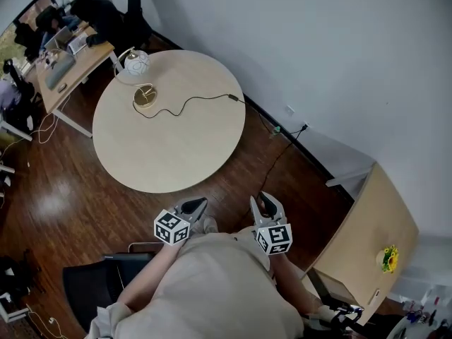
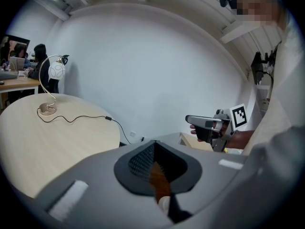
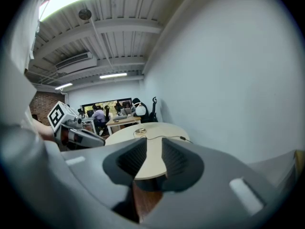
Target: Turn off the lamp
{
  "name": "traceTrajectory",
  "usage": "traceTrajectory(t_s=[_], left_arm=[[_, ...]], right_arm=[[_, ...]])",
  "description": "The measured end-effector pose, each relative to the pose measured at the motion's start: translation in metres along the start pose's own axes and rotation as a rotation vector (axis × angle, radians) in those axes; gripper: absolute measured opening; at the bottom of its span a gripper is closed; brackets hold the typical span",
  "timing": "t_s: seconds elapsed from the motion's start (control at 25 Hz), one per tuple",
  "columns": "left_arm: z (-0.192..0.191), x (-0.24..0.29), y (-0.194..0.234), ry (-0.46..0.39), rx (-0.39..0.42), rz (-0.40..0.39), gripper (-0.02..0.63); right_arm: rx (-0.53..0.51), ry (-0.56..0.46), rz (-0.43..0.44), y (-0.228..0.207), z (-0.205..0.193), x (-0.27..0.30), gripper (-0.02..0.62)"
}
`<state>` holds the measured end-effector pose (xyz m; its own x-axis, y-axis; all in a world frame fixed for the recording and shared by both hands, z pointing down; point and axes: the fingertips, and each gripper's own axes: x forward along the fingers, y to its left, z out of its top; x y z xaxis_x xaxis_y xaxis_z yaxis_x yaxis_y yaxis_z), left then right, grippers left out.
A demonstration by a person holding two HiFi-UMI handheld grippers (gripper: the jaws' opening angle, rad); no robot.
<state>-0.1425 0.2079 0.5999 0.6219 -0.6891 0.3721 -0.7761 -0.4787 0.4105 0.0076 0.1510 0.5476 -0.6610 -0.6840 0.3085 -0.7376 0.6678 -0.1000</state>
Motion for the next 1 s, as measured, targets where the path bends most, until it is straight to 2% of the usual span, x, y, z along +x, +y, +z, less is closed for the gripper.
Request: traceTrajectory(t_s=[0.32,1.0], left_arm=[[-0.005,-0.019,0.016,-0.012,-0.001,0.035,-0.012],[-0.003,-0.034,0.020,-0.033,0.034,0.101,-0.011]], right_arm=[[-0.014,0.014,0.035,0.020,-0.009,0.016,0.086],[-0.047,0.040,0.097,0.030,-0.012,0.031,0.086]])
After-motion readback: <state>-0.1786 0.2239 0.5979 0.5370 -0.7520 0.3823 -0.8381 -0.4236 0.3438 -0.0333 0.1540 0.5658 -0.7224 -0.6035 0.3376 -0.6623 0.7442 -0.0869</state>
